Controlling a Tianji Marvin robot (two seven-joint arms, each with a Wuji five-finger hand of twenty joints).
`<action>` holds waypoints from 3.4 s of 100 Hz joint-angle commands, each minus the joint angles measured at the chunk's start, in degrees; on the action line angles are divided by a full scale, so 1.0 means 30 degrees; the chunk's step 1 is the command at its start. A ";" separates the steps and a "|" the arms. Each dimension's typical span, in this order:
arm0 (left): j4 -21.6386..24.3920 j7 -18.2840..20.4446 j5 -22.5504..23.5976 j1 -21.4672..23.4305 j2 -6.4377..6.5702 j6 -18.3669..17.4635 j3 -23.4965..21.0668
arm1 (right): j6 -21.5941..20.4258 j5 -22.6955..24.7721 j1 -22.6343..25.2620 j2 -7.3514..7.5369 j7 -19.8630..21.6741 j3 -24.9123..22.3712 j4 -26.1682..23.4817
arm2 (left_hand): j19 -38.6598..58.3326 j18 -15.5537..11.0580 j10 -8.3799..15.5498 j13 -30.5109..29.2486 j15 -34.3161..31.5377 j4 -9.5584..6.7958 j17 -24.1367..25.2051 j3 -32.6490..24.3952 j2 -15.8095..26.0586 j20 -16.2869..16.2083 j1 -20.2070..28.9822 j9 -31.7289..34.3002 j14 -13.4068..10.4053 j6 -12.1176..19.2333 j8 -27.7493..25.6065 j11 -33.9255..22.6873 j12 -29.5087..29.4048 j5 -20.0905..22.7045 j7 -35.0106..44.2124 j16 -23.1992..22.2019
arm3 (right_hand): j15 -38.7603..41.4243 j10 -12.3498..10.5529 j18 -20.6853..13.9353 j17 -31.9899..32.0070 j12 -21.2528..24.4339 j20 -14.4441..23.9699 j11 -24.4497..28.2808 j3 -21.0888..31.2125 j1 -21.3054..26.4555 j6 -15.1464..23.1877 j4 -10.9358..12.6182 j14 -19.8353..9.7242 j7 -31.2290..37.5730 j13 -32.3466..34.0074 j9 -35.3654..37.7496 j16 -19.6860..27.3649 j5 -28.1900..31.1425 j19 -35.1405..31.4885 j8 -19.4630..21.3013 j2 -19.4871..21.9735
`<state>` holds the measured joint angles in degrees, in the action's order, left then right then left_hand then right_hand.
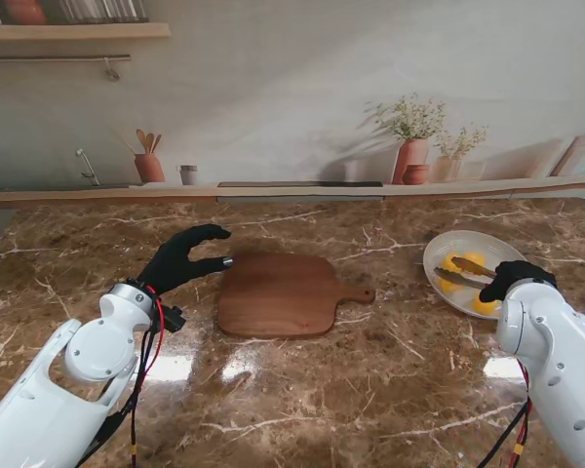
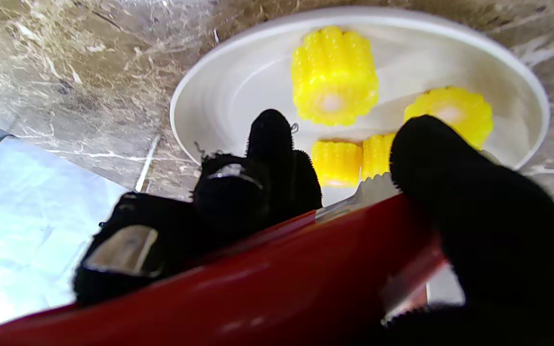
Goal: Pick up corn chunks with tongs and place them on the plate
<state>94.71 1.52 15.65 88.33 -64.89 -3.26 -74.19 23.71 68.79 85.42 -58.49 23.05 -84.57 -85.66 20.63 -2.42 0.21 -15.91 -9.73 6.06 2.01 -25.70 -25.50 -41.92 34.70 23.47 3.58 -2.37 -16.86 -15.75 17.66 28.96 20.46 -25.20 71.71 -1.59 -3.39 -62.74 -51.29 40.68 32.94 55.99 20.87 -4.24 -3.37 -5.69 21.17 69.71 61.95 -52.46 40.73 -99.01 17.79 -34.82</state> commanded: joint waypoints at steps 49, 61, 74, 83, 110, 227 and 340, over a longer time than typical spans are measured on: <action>-0.0145 -0.0058 0.0136 0.0063 -0.0032 -0.0431 0.0128 | -0.4577 -0.3914 0.4269 -0.0459 -0.2685 -0.0501 -0.4362 | -0.0737 -0.1133 0.0245 0.1186 0.0761 -0.0598 0.0401 0.0314 0.0470 -0.0326 -0.0219 -0.0647 -0.0926 0.0031 0.0049 0.0301 0.0050 -0.0230 -0.0197 0.0158 | 0.0206 -0.0622 -0.2657 -0.0470 0.0570 0.0919 0.0558 0.1001 0.0027 0.0142 0.0861 -0.0198 -0.0122 0.0057 -0.0009 -0.0649 0.0301 -0.3415 0.0540 0.1704; -0.0140 -0.0128 0.0154 0.0082 -0.0044 -0.0518 0.0154 | -0.7660 -0.5141 0.4963 -0.0451 -0.3280 -0.0618 -0.4193 | -0.0764 -0.1139 0.0252 0.1181 0.0771 -0.0601 0.0399 0.0354 0.0481 -0.0321 -0.0188 -0.0657 -0.0949 0.0067 0.0055 0.0316 0.0038 -0.0202 -0.0208 0.0169 | 0.0193 -0.0693 -0.2511 -0.0359 0.0479 0.0994 0.0581 0.1174 -0.0084 0.0191 0.0812 -0.0219 -0.0148 0.0050 -0.0004 -0.0670 0.0249 -0.3419 0.0598 0.1874; -0.0120 -0.0194 0.0173 0.0107 -0.0052 -0.0591 0.0185 | -1.0363 -0.5839 0.5455 -0.0355 -0.3382 -0.0550 -0.3875 | -0.0806 -0.1149 0.0262 0.1212 0.0788 -0.0607 0.0413 0.0392 0.0486 -0.0316 -0.0161 -0.0669 -0.0941 0.0049 0.0063 0.0333 0.0027 -0.0216 -0.0240 0.0182 | 0.0074 -0.0796 -0.2185 0.0118 0.0432 0.1125 0.0526 0.1253 -0.0367 0.0302 0.0837 -0.0179 -0.0185 -0.0234 -0.0156 -0.0695 0.0113 -0.3359 0.0659 0.1940; -0.0090 -0.0237 0.0182 0.0140 -0.0059 -0.0635 0.0204 | -1.1836 -0.5941 0.5663 -0.0296 -0.3602 -0.0300 -0.3575 | -0.0821 -0.1154 0.0240 0.1216 0.0797 -0.0612 0.0403 0.0406 0.0500 -0.0320 -0.0143 -0.0661 -0.0945 0.0062 0.0063 0.0341 0.0022 -0.0215 -0.0250 0.0191 | -0.0042 -0.0856 -0.1914 0.0513 0.0346 0.1249 0.0613 0.1410 -0.0506 0.0486 0.0870 -0.0132 -0.0107 -0.0424 -0.0193 -0.0724 0.0113 -0.3236 0.0760 0.1714; 0.0007 -0.0355 0.0244 0.0224 -0.0069 -0.0796 0.0221 | -1.3665 -0.5028 0.5682 -0.0028 -0.3487 0.1021 -0.2887 | -0.0836 -0.1148 0.0259 0.1198 0.0803 -0.0616 0.0397 0.0425 0.0463 -0.0343 -0.0130 -0.0614 -0.0955 0.0068 0.0054 0.0341 0.0023 -0.0179 -0.0260 0.0205 | -0.0599 -0.0969 -0.1452 0.1755 0.0765 0.1598 0.0378 0.1222 -0.1341 0.0644 0.1046 -0.0021 -0.0381 -0.1390 -0.0980 -0.0866 -0.0550 -0.2486 0.0877 0.1341; 0.1548 -0.0148 0.0613 0.1110 0.0038 -0.0319 -0.0282 | -1.3463 -0.2247 0.5235 0.0254 -0.3141 0.2026 -0.2878 | -0.0833 -0.1059 0.0232 0.1180 0.0813 -0.0623 0.0415 0.0470 0.0443 -0.0369 -0.0136 -0.0631 -0.0925 0.0073 0.0058 0.0367 0.0018 -0.0209 -0.0272 0.0210 | -1.7047 -0.0885 0.2328 1.3592 0.7681 0.2253 -0.6881 -0.4151 -0.3701 0.0223 0.0552 0.0885 -0.4603 -1.0714 -0.9064 0.5581 -0.6148 1.6029 0.2460 -0.0675; 0.1239 -0.0971 0.0070 0.1536 -0.0165 -0.1043 0.0792 | -1.3823 -1.0104 0.2449 -0.0876 -0.5483 0.1362 -0.3955 | -0.0133 -0.0706 0.0579 0.1666 0.1569 -0.1068 -0.0216 0.4195 0.1320 0.4887 -0.0242 -0.2004 -0.1544 -0.0085 0.2343 0.1087 -0.1930 -0.0398 -0.2917 0.2102 | -2.2573 0.0902 -0.0008 1.5087 1.4320 -0.7269 -1.0076 -0.4241 -0.7113 -0.0610 0.0668 0.1093 -0.5560 -1.3029 -1.0176 1.4108 -0.6161 2.3366 0.1510 0.3216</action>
<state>99.00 -1.36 16.28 92.23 -65.14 -5.83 -72.36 -17.97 40.40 93.55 -60.42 6.98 -80.94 -97.11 18.06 -2.34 0.32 -13.04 -6.36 4.80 1.64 -17.14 -23.80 -31.79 34.70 19.83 2.07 -2.40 -11.03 -13.41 12.68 28.87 13.43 -20.20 4.65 0.59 -1.42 -18.20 -10.47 21.29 4.09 44.10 3.39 -4.83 -3.34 -2.07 6.36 32.80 32.73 -12.03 22.53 -30.17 23.57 -27.09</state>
